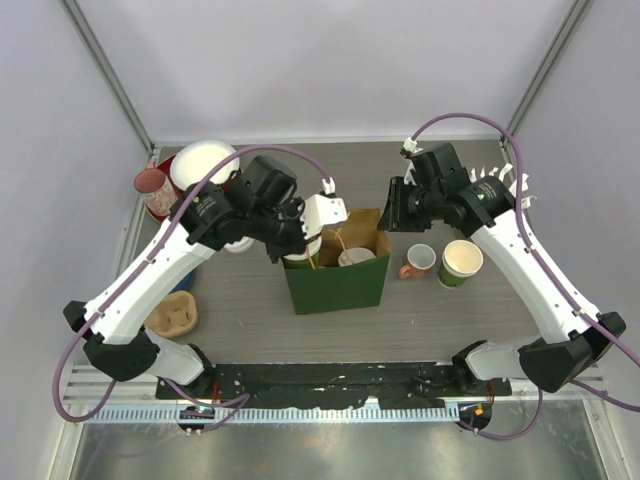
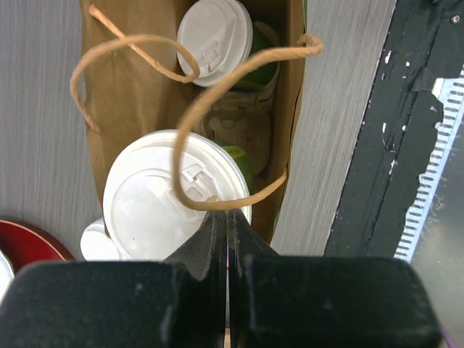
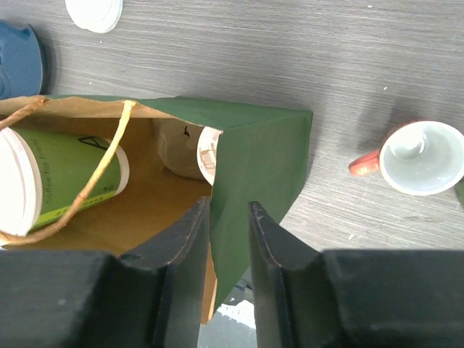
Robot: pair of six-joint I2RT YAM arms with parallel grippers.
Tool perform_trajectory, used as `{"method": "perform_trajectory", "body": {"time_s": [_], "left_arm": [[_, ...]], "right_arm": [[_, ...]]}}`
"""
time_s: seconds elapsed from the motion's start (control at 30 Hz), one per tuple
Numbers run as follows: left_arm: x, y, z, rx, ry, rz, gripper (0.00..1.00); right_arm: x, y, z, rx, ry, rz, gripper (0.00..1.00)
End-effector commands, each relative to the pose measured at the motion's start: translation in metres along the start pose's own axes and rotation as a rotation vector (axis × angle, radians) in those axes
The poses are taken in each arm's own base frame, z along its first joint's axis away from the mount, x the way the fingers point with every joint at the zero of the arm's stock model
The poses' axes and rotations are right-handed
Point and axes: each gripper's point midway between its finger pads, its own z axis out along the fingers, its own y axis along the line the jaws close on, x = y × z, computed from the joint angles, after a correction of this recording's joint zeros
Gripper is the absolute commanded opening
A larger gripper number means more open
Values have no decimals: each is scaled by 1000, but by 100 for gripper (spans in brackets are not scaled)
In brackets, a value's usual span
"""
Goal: Pack the takeout coffee
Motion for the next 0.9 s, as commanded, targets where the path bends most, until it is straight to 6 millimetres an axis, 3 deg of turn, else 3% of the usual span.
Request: {"method": "perform_trajectory", "body": {"time_s": [0.0, 0.27, 0.47, 0.7, 0.87], "left_arm": [[-22, 3, -5, -88, -114, 42, 0], [-40, -1, 2, -74, -142, 43, 0], [-31, -6, 16, -57, -111, 57, 0], [-13, 0, 46, -81, -45, 125, 0], [-1, 1, 53, -97, -37, 154, 0]], "right_arm": [[-8, 6, -6, -32, -68, 25, 30], [0, 5, -3, -40, -56, 43, 20], [0, 3, -4, -34, -61, 35, 13], [4, 2, -5, -37, -64, 37, 8], [9, 0, -6, -37, -57, 37, 5]]}}
